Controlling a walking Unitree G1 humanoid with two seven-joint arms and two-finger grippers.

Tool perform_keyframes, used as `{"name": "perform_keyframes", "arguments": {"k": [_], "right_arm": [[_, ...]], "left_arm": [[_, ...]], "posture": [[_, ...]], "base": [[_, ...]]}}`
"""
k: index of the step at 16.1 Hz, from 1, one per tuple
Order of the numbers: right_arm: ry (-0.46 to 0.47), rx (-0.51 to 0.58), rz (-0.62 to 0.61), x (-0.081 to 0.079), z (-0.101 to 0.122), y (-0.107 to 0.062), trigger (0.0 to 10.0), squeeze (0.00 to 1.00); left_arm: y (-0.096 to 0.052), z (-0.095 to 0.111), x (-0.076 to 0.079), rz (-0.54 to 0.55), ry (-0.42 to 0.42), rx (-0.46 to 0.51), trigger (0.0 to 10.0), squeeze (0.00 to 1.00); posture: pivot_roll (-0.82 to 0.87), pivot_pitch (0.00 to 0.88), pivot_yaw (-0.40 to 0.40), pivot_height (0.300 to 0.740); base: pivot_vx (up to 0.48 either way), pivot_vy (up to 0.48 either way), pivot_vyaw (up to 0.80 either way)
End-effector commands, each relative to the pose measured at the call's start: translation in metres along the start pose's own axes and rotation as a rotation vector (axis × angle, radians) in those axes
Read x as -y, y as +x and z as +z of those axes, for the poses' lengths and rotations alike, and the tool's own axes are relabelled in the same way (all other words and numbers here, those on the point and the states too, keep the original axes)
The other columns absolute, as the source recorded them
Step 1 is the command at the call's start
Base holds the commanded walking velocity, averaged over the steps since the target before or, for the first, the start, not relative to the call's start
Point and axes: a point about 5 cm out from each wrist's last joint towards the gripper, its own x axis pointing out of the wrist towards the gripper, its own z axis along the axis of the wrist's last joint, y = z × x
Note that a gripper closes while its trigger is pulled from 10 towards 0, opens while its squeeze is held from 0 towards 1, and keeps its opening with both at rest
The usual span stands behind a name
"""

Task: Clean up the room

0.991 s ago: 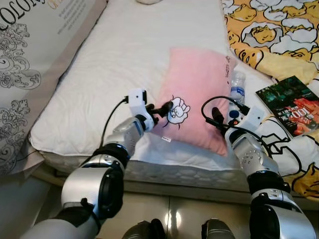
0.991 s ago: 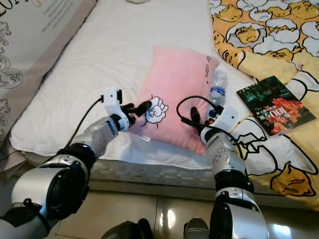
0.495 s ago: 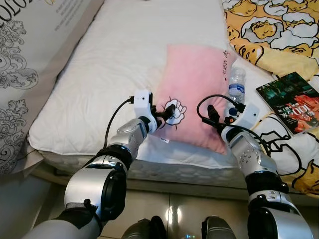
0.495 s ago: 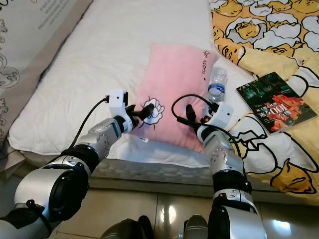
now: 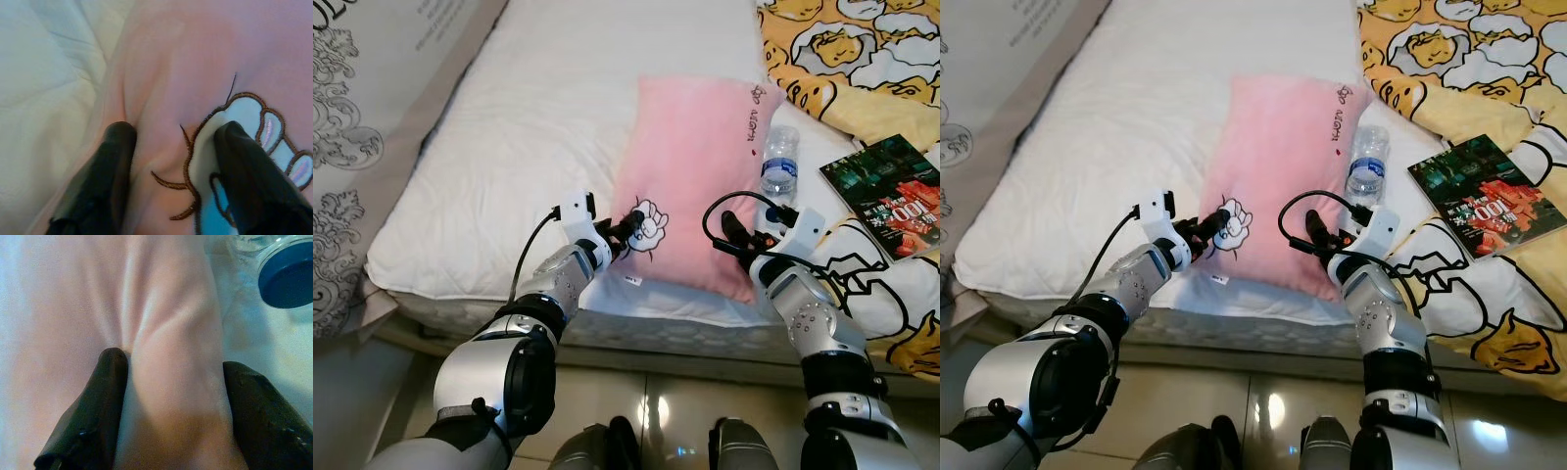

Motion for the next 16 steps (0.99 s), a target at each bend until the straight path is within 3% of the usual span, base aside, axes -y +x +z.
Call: {"name": "perform_keyframes", "arguments": {"k": [1,5,9,13,14,15,16], "right_arm": [[0.014,-0.058,0.018,-0.004,-0.014,-0.001,0.0,0.00],[0.034,-0.049,0.053,-0.009,-0.010,-0.006,0.0,0.00],[0.028,-0.034,0.088,-0.016,-0.004,-0.009,0.0,0.00],[-0.041,0.030,0.171,-0.037,0.013,-0.007,0.0,0.00],[-0.068,0.050,0.194,-0.043,0.019,-0.007,0.0,0.00],[-0.102,0.090,0.229,-0.052,0.033,-0.008,0.0,0.00],[-0.107,0.096,0.226,-0.052,0.036,-0.008,0.0,0.00]], "left_arm": [[-0.005,-0.011,-0.008,0.019,-0.032,-0.029,0.0,0.00],[-0.002,-0.010,0.003,-0.092,-0.088,-0.008,0.0,0.00],[-0.003,-0.005,0.004,-0.133,-0.107,0.030,0.0,0.00],[-0.004,0.020,0.004,-0.211,-0.154,0.141,0.0,0.00],[-0.004,0.026,0.005,-0.237,-0.152,0.163,0.0,0.00],[-0.006,0.045,0.007,-0.296,-0.127,0.225,0.0,0.00],[-0.008,0.052,0.007,-0.303,-0.109,0.244,0.0,0.00]], "posture": [[-0.29,0.211,0.205,0.740],[-0.30,0.220,0.206,0.740],[-0.29,0.216,0.206,0.740],[-0.27,0.201,0.212,0.740],[-0.26,0.193,0.214,0.740],[-0.26,0.181,0.215,0.740],[-0.26,0.180,0.215,0.740]], "base": [[0.000,0.000,0.00],[0.000,0.000,0.00],[0.000,0.000,0.00],[0.000,0.000,0.00],[0.000,0.000,0.00],[0.000,0.000,0.00],[0.000,0.000,0.00]]}}
